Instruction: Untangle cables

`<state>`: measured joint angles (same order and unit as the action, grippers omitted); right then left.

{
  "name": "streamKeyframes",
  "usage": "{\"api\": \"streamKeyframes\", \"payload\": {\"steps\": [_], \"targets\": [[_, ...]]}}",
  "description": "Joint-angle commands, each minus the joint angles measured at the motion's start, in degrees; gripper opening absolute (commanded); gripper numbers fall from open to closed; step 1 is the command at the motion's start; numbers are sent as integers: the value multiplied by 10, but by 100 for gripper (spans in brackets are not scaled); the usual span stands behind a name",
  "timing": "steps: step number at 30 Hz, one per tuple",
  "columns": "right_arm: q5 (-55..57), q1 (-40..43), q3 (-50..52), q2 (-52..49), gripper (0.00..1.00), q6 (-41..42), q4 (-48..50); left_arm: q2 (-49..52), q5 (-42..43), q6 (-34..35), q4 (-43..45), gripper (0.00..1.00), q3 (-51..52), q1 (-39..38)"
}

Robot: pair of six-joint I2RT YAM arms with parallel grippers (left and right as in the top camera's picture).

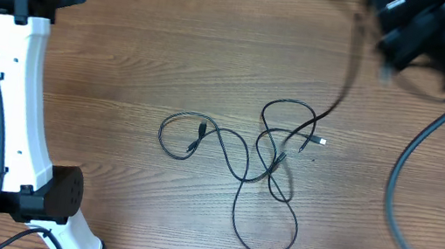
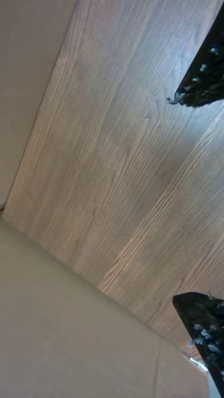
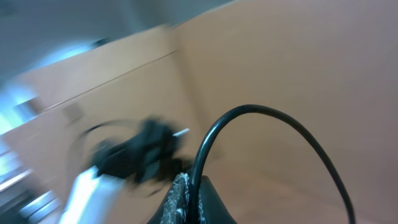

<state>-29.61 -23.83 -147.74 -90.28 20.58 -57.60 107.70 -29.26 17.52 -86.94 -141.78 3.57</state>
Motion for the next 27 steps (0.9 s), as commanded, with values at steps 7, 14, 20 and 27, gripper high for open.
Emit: {"api": "streamKeyframes", "payload": {"steps": [7,14,20,27], "targets": [[52,-152,-4,2,4,6,-38,3,34,-40,10,100,-5,7],[68,-160,-2,-11,4,2,-50,3,98,-45,7,100,-5,59],[129,-193,6,-50,4,-43,-43,3,115,-68,9,100,-4,71],[171,-49,5,-56,4,-214,-15,3,188,-68,11,100,-4,68]]}}
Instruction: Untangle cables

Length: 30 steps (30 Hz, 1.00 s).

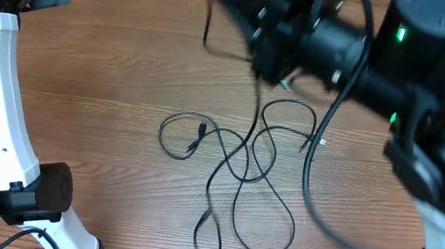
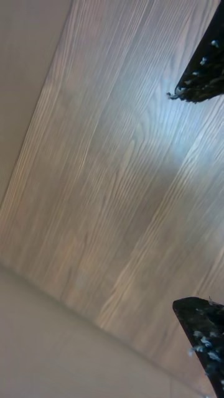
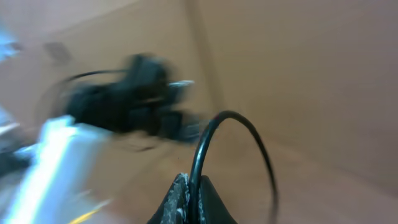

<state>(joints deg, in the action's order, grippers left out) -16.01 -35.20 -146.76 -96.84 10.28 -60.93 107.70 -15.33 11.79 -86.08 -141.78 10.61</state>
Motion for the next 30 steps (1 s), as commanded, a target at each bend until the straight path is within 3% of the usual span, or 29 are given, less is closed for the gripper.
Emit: {"api": "streamKeyframes", "payload": {"steps": [1,7,12,18,22,30], "targets": [[36,93,-5,10,4,-140,33,3,54,-11,3,100,-4,-3],[59,252,-5,7,4,-210,171,3,53,-16,-7,97,-4,-6],[54,403,-5,-12,4,-215,274,3,53,-39,-32,93,-4,-6],[-1,589,-2,-98,4,-208,321,3,90,-59,-54,92,-5,-6],[-6,650,2,-169,4,-208,317,3,99,-61,-54,93,-5,-6],[-16,683,3,-329,4,-208,283,3,99,-76,-56,93,-5,-9]]}}
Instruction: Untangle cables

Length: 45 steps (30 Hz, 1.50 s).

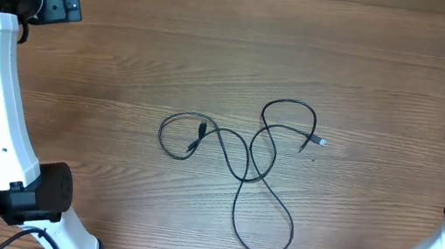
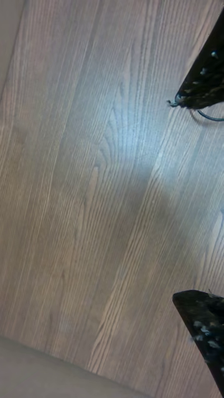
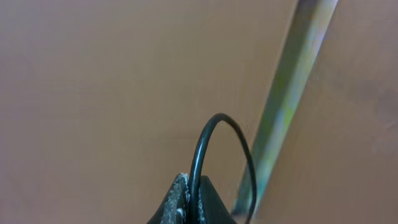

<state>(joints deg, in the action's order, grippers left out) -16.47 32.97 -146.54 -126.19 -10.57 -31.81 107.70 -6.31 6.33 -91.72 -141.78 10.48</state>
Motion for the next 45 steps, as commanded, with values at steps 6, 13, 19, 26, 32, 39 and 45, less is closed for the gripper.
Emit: {"api": "streamKeyframes", "payload": {"steps": [6,13,19,26,32,39,45], "targets": [[-12,1,9,-116,4,0,-66,3,9,-28,6,93,-5,-14],[-4,1,11,-185,4,0,-142,3,15,-27,8,93,-5,-15],[-5,0,8,-193,100,0,-188,3,19,-30,-10,92,-5,-15],[-11,-10,-52,-96,99,40,-229,3,32,-34,-13,92,-5,-16],[-9,-10,-70,-16,100,223,-365,3,39,-34,-13,91,-5,-16],[191,-16,-11,-16,5,476,-510,3,39,-47,-16,90,-5,-16],[210,-7,88,-16,4,545,-492,3,38,-47,-27,89,-5,-16]]}}
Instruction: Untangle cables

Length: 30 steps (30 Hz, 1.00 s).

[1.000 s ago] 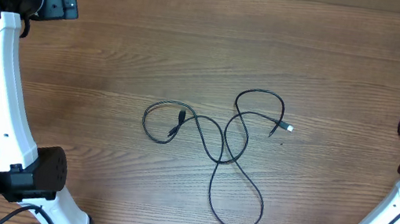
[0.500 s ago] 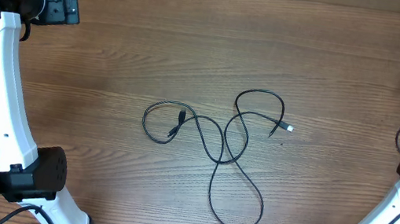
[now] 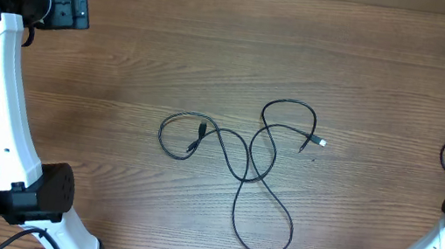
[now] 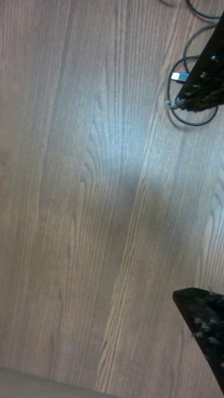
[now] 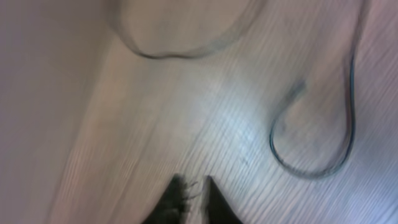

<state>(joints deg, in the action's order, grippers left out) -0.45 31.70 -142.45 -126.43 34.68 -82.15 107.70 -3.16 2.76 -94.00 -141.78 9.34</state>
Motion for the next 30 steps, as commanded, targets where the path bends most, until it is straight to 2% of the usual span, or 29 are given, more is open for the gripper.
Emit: {"api": "streamKeyframes", "payload": {"steps": [1,8,21,26,30], "targets": [[58,5,74,-13,4,110,23,3,7,-12,-5,89,-5,-4],[83,6,296,-13,4,228,145,3,7,-23,-5,89,-5,-4],[122,7,494,-13,4,226,295,3,7,-24,-7,89,-5,-4],[119,7,545,-13,4,256,309,3,7,-24,-7,89,-5,-4],[101,7,570,-13,4,243,397,3,8,-24,-7,89,-5,-4]]}}
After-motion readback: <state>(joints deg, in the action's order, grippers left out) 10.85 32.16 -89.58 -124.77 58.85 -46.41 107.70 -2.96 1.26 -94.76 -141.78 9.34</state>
